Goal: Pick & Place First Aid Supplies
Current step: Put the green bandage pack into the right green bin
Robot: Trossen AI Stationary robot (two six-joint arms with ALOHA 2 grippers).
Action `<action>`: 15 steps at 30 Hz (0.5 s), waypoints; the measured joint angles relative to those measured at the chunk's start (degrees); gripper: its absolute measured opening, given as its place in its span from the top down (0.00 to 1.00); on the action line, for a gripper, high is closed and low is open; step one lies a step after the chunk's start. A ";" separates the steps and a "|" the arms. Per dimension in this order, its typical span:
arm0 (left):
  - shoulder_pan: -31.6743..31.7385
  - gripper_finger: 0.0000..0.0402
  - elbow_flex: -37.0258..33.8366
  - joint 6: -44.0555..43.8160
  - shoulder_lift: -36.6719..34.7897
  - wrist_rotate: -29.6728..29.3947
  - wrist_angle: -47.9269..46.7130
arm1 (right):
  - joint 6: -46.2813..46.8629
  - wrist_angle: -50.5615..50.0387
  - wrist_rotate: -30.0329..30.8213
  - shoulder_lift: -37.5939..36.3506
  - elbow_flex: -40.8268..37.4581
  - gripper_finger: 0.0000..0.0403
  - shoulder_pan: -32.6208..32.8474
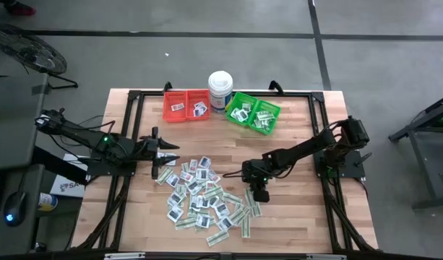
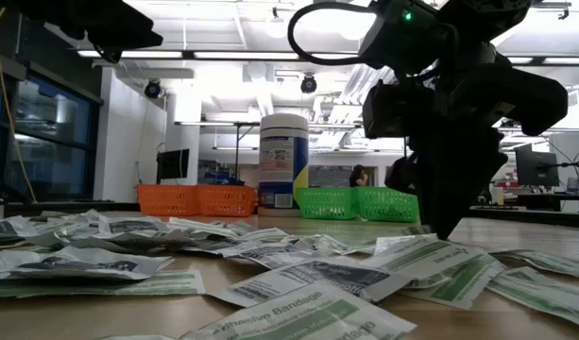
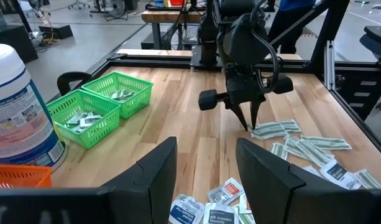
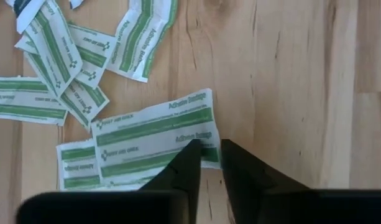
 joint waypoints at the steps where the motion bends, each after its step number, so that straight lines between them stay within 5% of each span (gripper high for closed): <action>1: 0.00 0.60 0.00 -0.06 0.00 -0.02 -0.12 | 0.08 0.06 -0.11 0.02 -0.02 0.90 0.00; 5: 0.00 0.60 0.00 -0.06 0.00 -0.02 -0.12 | 0.10 0.11 -0.99 0.04 -0.02 0.99 0.02; 15: 0.02 0.60 0.03 -0.48 0.00 0.00 -0.10 | 3.74 -2.54 -2.25 -5.20 -0.07 1.00 -0.92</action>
